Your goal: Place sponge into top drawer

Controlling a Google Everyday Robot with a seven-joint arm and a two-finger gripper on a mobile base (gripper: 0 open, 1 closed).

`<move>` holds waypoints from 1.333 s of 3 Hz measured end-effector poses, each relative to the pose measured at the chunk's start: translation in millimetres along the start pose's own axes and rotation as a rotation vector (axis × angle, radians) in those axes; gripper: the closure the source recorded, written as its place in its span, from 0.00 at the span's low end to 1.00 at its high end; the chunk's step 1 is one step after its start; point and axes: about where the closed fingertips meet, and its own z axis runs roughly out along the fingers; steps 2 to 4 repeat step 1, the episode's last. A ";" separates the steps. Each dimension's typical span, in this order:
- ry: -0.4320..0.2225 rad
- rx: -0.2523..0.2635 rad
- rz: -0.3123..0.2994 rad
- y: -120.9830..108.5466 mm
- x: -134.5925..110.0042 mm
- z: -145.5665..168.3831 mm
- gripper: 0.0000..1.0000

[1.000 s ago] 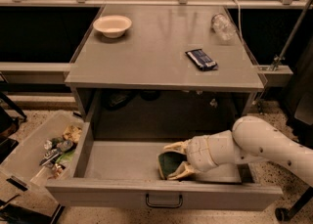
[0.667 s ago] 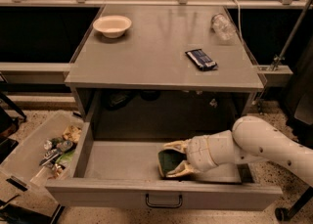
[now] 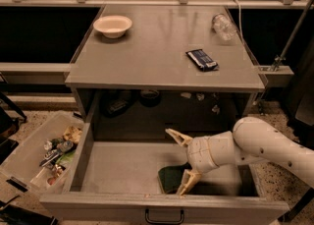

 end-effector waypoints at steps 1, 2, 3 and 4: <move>0.000 0.000 0.000 0.0 0.0 0.0 0.00; 0.000 0.000 0.000 0.0 0.0 0.0 0.00; 0.000 0.000 0.000 0.0 0.0 0.0 0.00; 0.000 0.000 0.000 0.0 0.0 0.0 0.00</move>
Offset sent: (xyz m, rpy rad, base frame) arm 0.0000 0.0000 0.0000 0.0000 0.0000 0.0000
